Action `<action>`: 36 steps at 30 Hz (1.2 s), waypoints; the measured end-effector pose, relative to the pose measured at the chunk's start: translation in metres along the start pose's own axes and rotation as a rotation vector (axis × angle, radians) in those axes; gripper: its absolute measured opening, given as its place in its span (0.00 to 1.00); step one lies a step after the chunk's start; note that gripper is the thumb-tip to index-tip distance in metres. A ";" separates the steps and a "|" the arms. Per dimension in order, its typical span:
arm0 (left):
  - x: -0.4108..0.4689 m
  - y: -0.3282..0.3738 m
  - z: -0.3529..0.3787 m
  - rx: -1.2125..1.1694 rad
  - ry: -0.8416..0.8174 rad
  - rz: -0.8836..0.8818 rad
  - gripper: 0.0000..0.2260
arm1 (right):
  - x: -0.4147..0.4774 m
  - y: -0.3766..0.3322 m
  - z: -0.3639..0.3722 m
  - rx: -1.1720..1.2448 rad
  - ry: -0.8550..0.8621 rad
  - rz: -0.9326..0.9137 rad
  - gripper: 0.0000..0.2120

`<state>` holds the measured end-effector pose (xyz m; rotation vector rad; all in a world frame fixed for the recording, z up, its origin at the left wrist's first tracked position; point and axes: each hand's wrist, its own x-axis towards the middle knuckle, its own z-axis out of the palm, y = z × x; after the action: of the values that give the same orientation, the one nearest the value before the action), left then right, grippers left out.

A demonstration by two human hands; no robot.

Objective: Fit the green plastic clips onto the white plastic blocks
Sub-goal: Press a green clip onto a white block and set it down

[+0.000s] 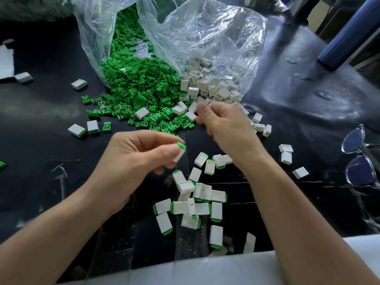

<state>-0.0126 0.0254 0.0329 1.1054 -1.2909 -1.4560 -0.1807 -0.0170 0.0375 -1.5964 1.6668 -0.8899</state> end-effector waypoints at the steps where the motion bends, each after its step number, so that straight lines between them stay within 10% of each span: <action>1: -0.002 0.000 0.002 0.026 -0.027 -0.002 0.13 | 0.003 0.004 -0.002 -0.042 0.051 -0.004 0.18; 6: -0.006 0.002 0.006 0.080 -0.147 0.006 0.14 | 0.009 0.013 0.004 -0.265 0.148 -0.079 0.06; 20: -0.008 0.004 0.007 0.082 -0.234 0.035 0.13 | 0.017 0.022 0.025 -0.751 -0.009 -0.218 0.26; 30: -0.003 -0.002 0.004 0.124 -0.116 0.007 0.15 | 0.017 0.020 0.014 -0.655 0.020 -0.226 0.09; 36: 0.008 -0.007 -0.001 -0.011 0.138 -0.043 0.13 | 0.005 0.006 0.014 -0.117 0.041 -0.207 0.10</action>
<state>-0.0138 0.0181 0.0254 1.2114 -1.1673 -1.3913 -0.1726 -0.0221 0.0243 -1.8680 1.6289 -0.9470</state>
